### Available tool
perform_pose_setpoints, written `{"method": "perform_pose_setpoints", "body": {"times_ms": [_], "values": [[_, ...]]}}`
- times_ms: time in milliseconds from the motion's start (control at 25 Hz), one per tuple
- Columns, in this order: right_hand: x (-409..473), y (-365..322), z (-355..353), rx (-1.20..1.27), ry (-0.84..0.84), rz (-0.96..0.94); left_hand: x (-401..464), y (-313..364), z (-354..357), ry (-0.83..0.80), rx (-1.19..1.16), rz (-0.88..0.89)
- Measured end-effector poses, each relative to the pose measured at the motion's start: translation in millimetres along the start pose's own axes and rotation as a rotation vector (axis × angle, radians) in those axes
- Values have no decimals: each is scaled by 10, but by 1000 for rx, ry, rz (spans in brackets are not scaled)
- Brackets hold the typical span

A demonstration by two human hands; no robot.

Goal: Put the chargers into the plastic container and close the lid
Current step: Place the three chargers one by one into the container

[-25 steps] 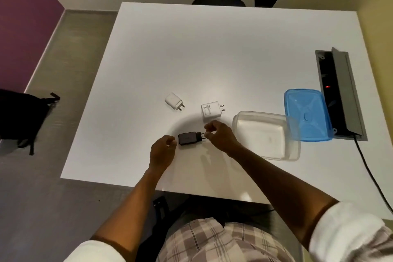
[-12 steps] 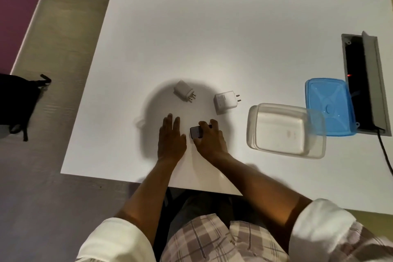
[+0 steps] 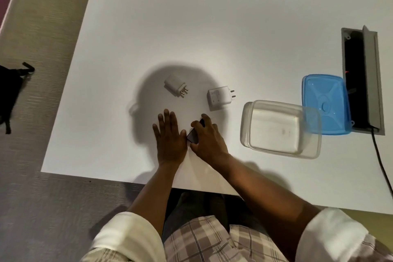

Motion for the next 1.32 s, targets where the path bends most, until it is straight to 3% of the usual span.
{"method": "perform_pose_setpoints", "body": {"times_ms": [200, 400, 720, 1080, 1320], "values": [[-98, 77, -138, -27, -53, -85, -19, -18, -22, 78, -20, 26], [-424, 89, -735, -22, -16, -207, -16, 1, -32, 92, 6, 10], [-805, 665, -1624, -57, 82, -161, -22, -1, -38, 89, -14, 7], [-656, 1483, -1289, -199, -223, -122, -22, -5, -27, 110, -24, 12], [-506, 1642, -1053, -235, -305, -153, -30, 3, -48, 109, -36, 3]]}}
Point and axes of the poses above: each hand's wrist, its own x-axis towards the middle knuckle, its own z-axis out of the palm, y = z × x, the point moved 8 cm from there along x, towards the middle knuckle, and after that the axes turned 10 degrees about -z, right-handed, at the moved point
